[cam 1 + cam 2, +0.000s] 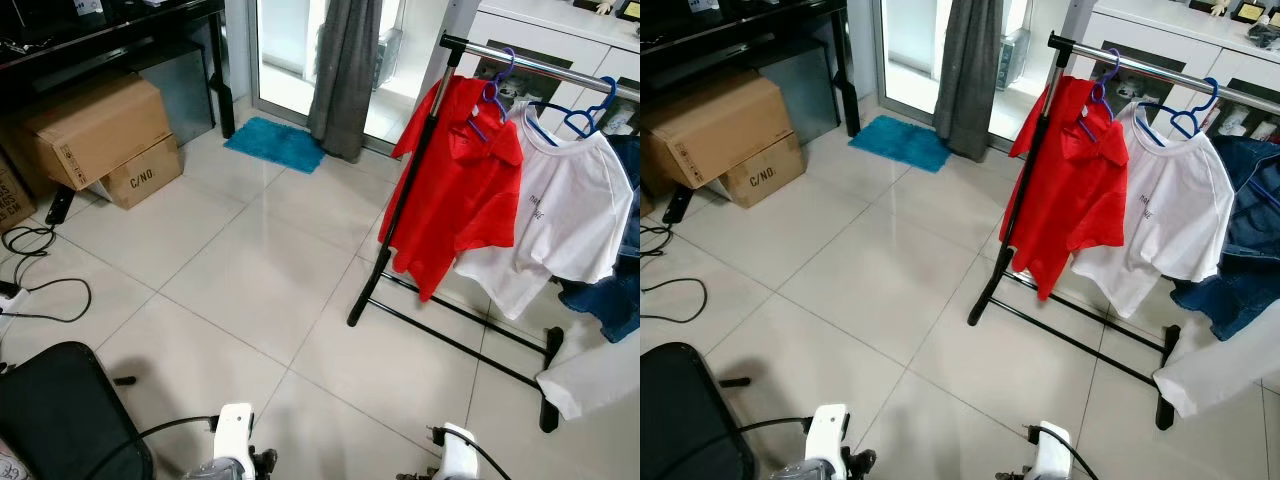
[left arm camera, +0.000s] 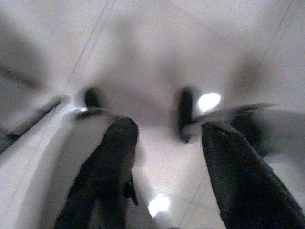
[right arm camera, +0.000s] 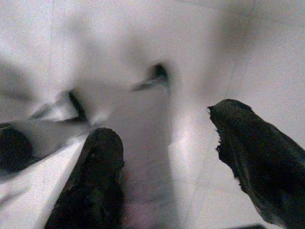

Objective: Hang hanger

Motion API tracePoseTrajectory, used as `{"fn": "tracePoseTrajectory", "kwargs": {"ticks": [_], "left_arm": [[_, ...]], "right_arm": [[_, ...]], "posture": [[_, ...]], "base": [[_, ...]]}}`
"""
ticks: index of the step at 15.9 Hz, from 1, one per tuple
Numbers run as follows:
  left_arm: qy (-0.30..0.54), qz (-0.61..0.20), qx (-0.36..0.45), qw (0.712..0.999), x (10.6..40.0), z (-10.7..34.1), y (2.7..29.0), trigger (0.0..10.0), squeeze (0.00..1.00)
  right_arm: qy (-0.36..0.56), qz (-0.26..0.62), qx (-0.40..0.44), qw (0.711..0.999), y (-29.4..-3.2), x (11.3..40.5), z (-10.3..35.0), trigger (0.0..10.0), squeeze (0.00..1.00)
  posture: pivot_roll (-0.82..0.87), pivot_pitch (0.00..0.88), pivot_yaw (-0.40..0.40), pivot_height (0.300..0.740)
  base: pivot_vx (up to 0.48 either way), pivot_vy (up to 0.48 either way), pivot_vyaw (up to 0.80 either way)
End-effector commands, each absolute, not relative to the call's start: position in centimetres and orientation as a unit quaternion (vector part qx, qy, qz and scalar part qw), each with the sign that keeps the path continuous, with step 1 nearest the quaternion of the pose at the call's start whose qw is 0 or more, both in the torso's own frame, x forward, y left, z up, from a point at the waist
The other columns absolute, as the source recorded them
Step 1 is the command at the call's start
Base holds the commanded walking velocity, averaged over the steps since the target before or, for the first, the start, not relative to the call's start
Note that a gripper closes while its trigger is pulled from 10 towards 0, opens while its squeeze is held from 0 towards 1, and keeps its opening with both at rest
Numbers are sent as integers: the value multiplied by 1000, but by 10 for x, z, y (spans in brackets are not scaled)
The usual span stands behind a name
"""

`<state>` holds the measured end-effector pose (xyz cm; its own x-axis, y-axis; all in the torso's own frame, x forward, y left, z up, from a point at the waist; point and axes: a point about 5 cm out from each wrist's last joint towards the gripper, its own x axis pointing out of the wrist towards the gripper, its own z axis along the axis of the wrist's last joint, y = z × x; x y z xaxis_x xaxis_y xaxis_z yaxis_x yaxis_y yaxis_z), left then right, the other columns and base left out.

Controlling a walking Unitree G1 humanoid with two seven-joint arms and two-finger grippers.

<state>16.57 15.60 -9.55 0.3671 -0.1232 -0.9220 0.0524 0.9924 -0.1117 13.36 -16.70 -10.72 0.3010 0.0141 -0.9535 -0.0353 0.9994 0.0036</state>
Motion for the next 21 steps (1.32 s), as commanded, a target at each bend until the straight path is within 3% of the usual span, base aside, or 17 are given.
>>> {"fn": "tracePoseTrajectory", "kwargs": {"ticks": [1,2,3,4,6,7,8,9,13,15,18,19,21], "left_arm": [[572,-49,12,819,164,-96,166,10000,0],[575,-57,20,816,161,-97,166,10000,0],[571,-63,15,818,161,-97,165,10000,1000],[562,-62,8,825,164,-96,165,10000,1000],[461,-41,12,886,199,-77,176,10000,1000],[440,-50,8,897,205,-72,178,10000,1000],[316,-55,-14,947,229,-46,182,10000,1000],[165,-73,-1,984,247,4,187,10000,1000],[4,-52,9,999,248,98,183,10000,1000],[8,-64,-8,998,247,111,170,10000,1000],[22,-84,-23,996,250,121,161,10000,1000],[17,-88,-19,996,253,130,163,10000,1000],[-5,-62,24,998,257,141,166,10000,1000]], "right_arm": [[586,11,-51,808,-171,133,-108,10000,0],[584,17,-55,810,-168,135,-107,10000,0],[580,18,-47,813,-167,135,-107,10000,976],[574,19,-46,818,-167,136,-106,10000,1000],[490,45,-96,865,-182,168,-92,10000,1000],[463,57,-113,877,-185,178,-86,10000,1000],[327,51,-95,939,-196,221,-47,10000,1000],[163,47,-82,982,-203,248,20,10000,1000],[88,-15,-77,993,-197,235,84,10000,1000],[96,7,-41,994,-187,225,99,10000,1000],[103,-31,-28,994,-187,221,108,10000,1000],[76,-35,14,996,-181,222,118,10000,1000],[48,-32,9,998,-173,224,125,10000,1000]], "posture": [[-93,0,-27,740],[-94,0,-25,740],[-97,0,-22,740],[-97,0,-24,740],[-84,0,-42,740],[-75,0,-52,740],[-56,0,-72,740],[-39,0,-82,740],[-18,0,-66,740],[-27,0,-43,740],[-40,0,-11,740],[-44,0,0,740],[-10,0,-20,740]], "base": [[0,0,0],[0,0,0],[0,0,0],[0,0,0],[0,0,0],[0,0,0],[0,0,0],[0,0,0],[0,0,0],[0,0,0],[0,0,0],[0,0,0],[0,0,0]]}}
